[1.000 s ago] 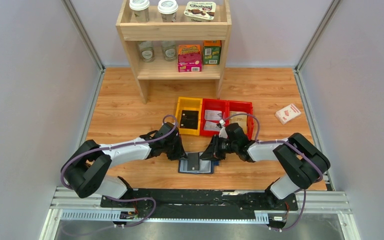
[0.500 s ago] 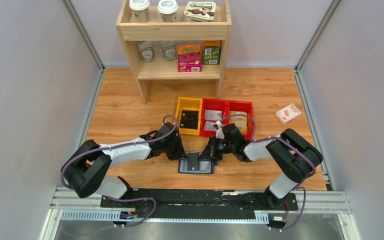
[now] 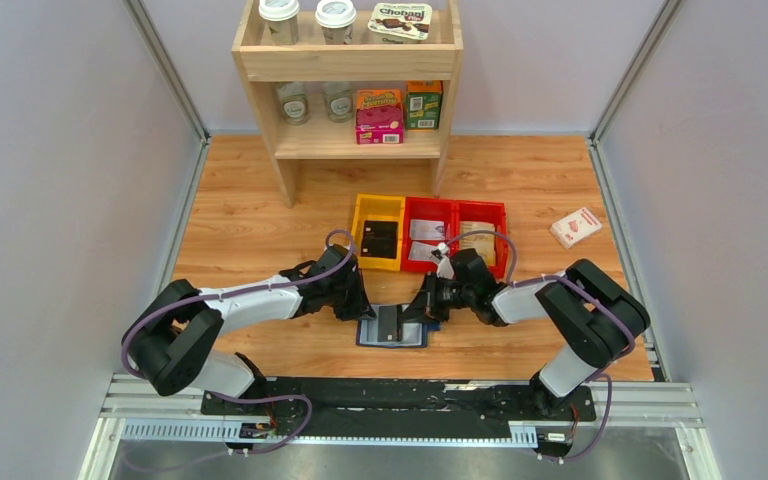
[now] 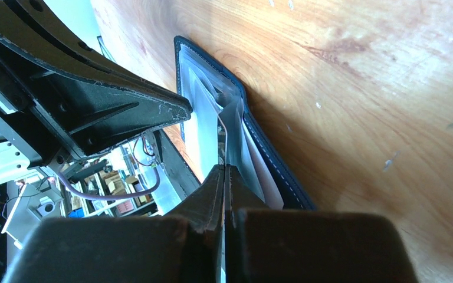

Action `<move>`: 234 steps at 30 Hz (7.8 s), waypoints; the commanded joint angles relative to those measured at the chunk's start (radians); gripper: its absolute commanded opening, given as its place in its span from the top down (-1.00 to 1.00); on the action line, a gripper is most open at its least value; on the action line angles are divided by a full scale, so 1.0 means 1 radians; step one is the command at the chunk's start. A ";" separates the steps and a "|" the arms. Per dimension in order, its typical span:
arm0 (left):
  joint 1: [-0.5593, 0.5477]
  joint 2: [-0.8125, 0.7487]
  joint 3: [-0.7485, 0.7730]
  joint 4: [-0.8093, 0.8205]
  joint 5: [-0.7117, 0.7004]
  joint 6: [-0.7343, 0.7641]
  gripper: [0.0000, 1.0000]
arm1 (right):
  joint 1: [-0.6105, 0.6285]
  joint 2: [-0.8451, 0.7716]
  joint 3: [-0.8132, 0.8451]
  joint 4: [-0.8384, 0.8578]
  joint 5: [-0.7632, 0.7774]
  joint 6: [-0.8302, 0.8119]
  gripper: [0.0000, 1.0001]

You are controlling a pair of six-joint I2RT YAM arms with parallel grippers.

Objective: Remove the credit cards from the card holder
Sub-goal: Remove the credit card from the card holder, then place the credit card in the storage box, then remove the credit card from the card holder.

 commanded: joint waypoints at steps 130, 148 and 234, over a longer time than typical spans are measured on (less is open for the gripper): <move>0.327 0.418 0.852 -0.483 0.326 0.854 1.00 | 0.032 -1.012 -0.111 -0.378 0.525 -0.328 -1.00; 0.303 0.486 0.859 -0.439 0.234 0.804 0.48 | 0.032 -1.013 -0.099 -0.409 0.536 -0.322 -1.00; 0.073 -0.576 -0.002 -0.229 -0.011 0.215 -0.73 | 0.372 0.018 0.553 -0.949 0.596 -0.416 0.05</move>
